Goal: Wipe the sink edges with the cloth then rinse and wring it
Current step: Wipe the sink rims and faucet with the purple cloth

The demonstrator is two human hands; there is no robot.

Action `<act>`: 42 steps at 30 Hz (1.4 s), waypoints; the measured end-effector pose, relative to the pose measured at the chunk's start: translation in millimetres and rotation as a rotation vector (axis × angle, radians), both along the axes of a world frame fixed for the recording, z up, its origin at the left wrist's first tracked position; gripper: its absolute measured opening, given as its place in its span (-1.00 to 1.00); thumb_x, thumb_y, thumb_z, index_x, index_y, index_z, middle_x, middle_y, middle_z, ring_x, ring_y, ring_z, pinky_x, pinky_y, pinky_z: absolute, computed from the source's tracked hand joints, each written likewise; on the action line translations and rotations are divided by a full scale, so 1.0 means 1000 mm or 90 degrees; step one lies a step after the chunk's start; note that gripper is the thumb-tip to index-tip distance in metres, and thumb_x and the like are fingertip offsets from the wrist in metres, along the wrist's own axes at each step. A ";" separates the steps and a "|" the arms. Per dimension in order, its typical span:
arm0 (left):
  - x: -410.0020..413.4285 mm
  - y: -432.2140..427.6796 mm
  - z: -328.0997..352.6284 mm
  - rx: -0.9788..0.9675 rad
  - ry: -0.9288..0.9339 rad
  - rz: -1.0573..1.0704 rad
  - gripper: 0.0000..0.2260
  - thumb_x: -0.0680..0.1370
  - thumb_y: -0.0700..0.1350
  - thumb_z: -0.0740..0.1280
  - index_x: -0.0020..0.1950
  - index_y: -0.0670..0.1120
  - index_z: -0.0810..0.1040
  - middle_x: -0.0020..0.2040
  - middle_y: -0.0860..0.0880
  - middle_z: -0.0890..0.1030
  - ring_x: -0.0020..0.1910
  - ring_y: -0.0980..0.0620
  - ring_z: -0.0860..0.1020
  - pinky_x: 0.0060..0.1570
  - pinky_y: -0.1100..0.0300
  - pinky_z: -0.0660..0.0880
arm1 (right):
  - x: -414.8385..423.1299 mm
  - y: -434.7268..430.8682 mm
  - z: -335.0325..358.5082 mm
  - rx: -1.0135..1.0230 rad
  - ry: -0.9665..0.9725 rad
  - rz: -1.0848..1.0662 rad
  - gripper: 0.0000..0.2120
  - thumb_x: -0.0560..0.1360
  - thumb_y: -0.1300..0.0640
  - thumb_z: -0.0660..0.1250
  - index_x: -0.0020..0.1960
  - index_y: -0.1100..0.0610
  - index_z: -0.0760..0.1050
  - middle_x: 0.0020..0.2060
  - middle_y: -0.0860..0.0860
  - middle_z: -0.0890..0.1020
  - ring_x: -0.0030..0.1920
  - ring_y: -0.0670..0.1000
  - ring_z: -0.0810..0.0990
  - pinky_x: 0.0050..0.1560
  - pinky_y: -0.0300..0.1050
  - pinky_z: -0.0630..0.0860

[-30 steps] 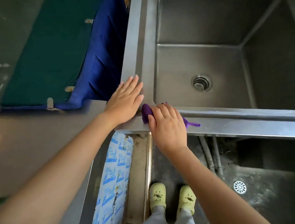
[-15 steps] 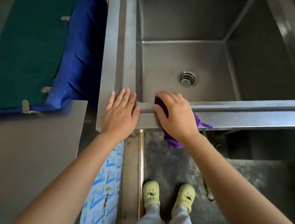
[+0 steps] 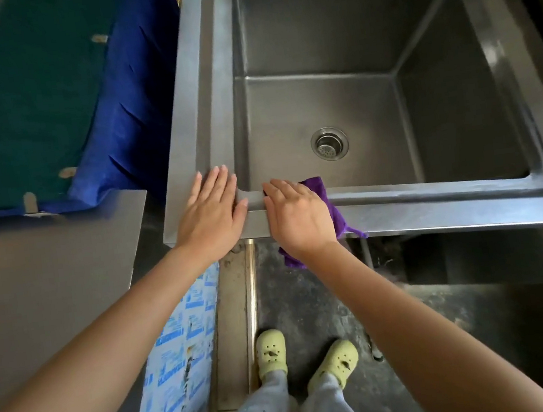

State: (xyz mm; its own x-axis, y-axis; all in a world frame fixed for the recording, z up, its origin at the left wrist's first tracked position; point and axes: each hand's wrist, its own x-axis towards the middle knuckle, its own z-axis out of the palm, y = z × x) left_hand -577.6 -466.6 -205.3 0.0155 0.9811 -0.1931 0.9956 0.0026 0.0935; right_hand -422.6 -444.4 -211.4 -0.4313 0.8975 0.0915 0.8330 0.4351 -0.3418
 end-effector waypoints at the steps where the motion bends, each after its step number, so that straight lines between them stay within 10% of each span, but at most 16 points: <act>1: 0.005 0.000 0.001 0.001 -0.016 -0.008 -0.40 0.56 0.13 -0.25 0.55 -0.10 0.02 0.57 -0.04 0.00 0.55 0.07 -0.09 0.49 0.13 -0.27 | 0.001 -0.001 0.000 0.004 0.004 -0.012 -0.60 0.57 0.10 0.03 0.13 0.24 0.58 0.07 0.17 0.66 0.10 0.15 0.63 0.16 0.01 0.53; 42: 0.200 0.040 0.001 -0.072 -0.087 -0.198 -0.43 0.63 0.15 -0.15 0.55 -0.13 -0.08 0.58 -0.09 -0.07 0.56 0.01 -0.10 0.52 0.12 -0.18 | 0.217 0.027 -0.004 0.110 0.002 -0.169 -0.76 0.56 0.18 0.16 -0.01 0.14 0.62 0.00 0.03 0.70 0.04 0.06 0.65 0.12 -0.09 0.49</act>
State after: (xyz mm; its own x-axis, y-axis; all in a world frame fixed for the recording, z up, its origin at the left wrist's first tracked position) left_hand -377.7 -427.1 -203.8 0.3437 0.8976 -0.2761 0.9286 -0.2809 0.2427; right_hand -205.7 -417.8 -215.8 -0.1835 0.9499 0.2529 0.9243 0.2543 -0.2846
